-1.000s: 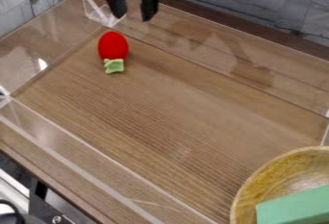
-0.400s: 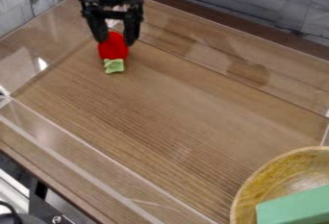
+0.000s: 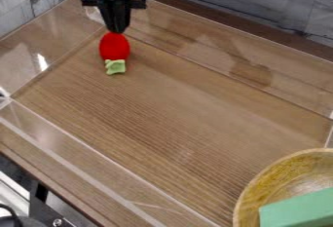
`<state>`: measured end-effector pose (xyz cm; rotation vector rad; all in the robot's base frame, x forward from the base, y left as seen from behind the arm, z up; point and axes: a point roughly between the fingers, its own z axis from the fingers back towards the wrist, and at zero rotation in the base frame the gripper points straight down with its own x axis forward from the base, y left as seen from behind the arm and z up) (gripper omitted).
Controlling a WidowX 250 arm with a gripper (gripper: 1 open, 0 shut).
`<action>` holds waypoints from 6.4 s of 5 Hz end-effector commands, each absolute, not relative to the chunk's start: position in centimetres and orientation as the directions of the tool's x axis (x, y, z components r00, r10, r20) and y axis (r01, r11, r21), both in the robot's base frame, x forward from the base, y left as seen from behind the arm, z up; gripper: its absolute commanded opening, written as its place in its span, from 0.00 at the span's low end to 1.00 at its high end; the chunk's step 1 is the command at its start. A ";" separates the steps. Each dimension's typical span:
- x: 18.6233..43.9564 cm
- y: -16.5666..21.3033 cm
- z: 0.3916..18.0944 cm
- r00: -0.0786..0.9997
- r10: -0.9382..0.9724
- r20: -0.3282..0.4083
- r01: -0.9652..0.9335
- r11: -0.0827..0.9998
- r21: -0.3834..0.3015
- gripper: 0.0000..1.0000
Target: Move the red fruit to the right side of the table
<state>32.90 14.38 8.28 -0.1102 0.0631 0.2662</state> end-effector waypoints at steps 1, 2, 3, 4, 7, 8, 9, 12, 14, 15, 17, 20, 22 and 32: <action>33.5 14.3 14.0 0.957 0.288 0.035 -0.283 0.954 -0.096 0.00; 33.0 14.2 15.4 0.950 0.310 0.036 -0.305 0.947 -0.102 0.00; 32.6 13.6 17.1 0.936 0.349 0.045 -0.342 0.932 -0.119 0.00; 31.9 13.6 17.4 0.918 0.395 0.039 -0.388 0.914 -0.121 0.00; 32.5 12.3 14.0 0.942 0.336 0.021 -0.333 0.940 -0.073 1.00; 32.5 13.8 12.0 0.932 0.362 0.018 -0.361 0.931 -0.050 1.00; 32.6 15.3 10.4 0.912 0.410 0.009 -0.409 0.912 -0.036 1.00; 32.0 15.2 8.3 0.818 0.575 -0.017 -0.575 0.818 -0.023 1.00; 32.0 14.3 8.2 0.741 0.671 -0.026 -0.671 0.741 -0.018 1.00; 32.4 14.3 7.6 0.729 0.684 -0.025 -0.685 0.729 -0.011 1.00; 33.3 14.9 6.9 0.670 0.741 -0.028 -0.742 0.671 0.002 1.00; 34.3 16.3 7.9 0.732 0.680 -0.051 -0.679 0.733 0.034 1.00; 32.4 16.4 6.7 0.718 0.693 -0.072 -0.691 0.721 0.053 1.00; 36.8 3.0 10.2 0.906 0.408 -0.110 -0.414 0.909 -0.036 0.00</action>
